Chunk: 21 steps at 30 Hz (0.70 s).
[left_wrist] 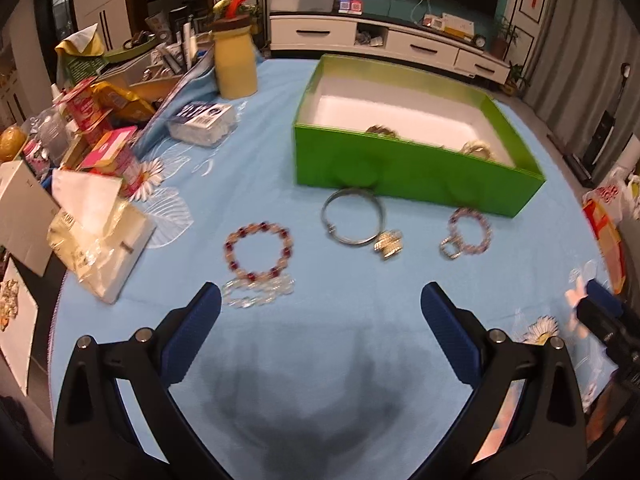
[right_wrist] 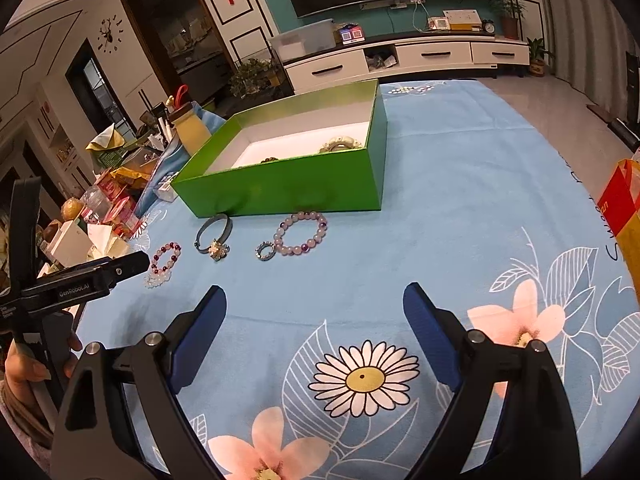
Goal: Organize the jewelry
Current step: 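Withdraw both open tools from the box toward the remaining bracelets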
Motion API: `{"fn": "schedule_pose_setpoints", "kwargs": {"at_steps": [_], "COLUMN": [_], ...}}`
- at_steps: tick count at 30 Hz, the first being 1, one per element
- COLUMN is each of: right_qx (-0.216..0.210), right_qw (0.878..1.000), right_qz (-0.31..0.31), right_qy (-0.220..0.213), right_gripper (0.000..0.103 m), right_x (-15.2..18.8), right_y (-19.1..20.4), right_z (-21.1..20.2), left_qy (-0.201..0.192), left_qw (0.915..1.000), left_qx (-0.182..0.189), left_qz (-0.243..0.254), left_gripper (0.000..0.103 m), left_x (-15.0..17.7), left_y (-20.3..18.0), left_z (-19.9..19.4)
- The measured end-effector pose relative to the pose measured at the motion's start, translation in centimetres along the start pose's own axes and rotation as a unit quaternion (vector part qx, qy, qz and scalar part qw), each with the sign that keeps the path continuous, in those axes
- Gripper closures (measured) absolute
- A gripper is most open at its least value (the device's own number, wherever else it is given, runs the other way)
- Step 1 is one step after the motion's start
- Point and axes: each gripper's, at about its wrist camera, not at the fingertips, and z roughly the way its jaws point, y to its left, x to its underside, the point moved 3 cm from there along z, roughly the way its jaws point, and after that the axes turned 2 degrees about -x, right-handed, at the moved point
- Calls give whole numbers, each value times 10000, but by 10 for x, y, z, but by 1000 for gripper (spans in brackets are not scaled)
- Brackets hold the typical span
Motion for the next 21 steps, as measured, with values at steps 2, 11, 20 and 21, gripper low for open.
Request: {"fn": "schedule_pose_setpoints", "kwargs": {"at_steps": [2,11,20,21], "right_qx": [-27,-330,-395,-380], "right_qw": [10000,9993,9987,9987], "right_qz": [-48,-188,-293,-304], "right_qy": [-35,-24,137,150], "right_gripper": [13,13,13,13], "right_x": [3,24,26,25], "right_y": [1,3,16,18], "right_z": [0,0,12,14], "left_qy": [16,241,114,98], "left_qw": [10000,9990,9992,9993], "left_qx": [-53,99,152,162], "left_qz": [5,-360,-361,-321], "left_gripper": [2,2,2,2], "left_x": [7,38,31,28], "left_y": [7,43,59,59], "left_z": [2,15,24,26]}}
